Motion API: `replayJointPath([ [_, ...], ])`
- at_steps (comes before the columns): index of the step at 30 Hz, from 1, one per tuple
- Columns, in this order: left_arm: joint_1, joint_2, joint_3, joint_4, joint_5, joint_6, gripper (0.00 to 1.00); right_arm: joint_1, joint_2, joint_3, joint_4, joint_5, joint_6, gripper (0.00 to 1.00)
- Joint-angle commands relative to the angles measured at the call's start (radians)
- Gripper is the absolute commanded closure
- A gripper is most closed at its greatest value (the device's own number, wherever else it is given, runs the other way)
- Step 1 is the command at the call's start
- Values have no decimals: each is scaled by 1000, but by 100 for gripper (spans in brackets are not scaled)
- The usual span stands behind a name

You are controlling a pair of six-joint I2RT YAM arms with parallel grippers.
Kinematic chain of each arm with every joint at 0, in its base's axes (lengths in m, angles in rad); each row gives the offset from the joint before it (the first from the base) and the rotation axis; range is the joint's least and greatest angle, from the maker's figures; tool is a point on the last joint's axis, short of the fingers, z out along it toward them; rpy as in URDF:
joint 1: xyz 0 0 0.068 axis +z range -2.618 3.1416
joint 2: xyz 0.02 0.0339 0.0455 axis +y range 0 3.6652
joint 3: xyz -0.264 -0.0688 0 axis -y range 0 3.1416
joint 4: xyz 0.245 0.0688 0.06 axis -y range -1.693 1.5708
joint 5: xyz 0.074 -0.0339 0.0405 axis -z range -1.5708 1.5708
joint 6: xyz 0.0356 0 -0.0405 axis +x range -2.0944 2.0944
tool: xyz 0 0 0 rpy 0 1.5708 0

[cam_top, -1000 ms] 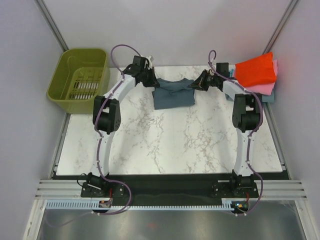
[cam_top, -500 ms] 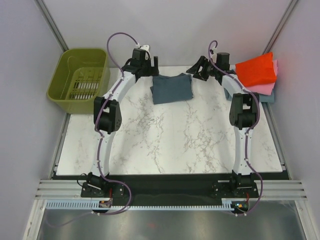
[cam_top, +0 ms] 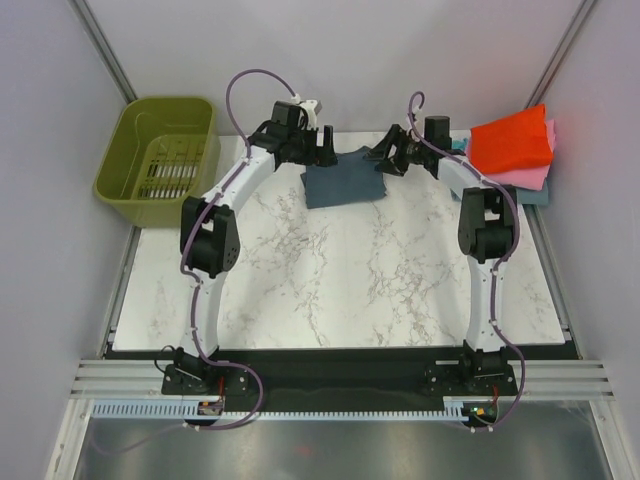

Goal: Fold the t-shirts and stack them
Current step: Fold the tshirt

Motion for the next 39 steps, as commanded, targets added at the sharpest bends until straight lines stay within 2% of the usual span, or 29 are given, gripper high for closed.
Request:
replayJointPath([
  [1, 12, -45, -43, -24, 228, -15, 7, 30, 12, 2, 84, -65, 66, 23],
  [4, 11, 12, -25, 17, 340, -35, 9, 45, 58, 28, 102, -73, 98, 23],
  [6, 11, 84, 6, 43, 361, -41, 9, 55, 104, 56, 135, -76, 107, 23],
  [11, 11, 199, 52, 74, 329, -80, 6, 58, 175, 78, 136, -64, 121, 22],
  [15, 19, 230, 44, 65, 318, -112, 4, 56, 204, 41, 135, -71, 121, 22],
  [21, 25, 236, -14, 33, 338, -120, 2, 56, 164, -60, 122, -79, 114, 22],
  [28, 28, 153, -164, -6, 402, -133, 3, 56, 65, -214, 66, -91, 86, 22],
  [36, 28, -63, -457, -7, 437, -173, 1, 65, -118, -447, 33, -90, 74, 22],
  [39, 23, -138, -500, 0, 413, -166, 1, 70, -184, -491, 20, -97, 65, 22],
])
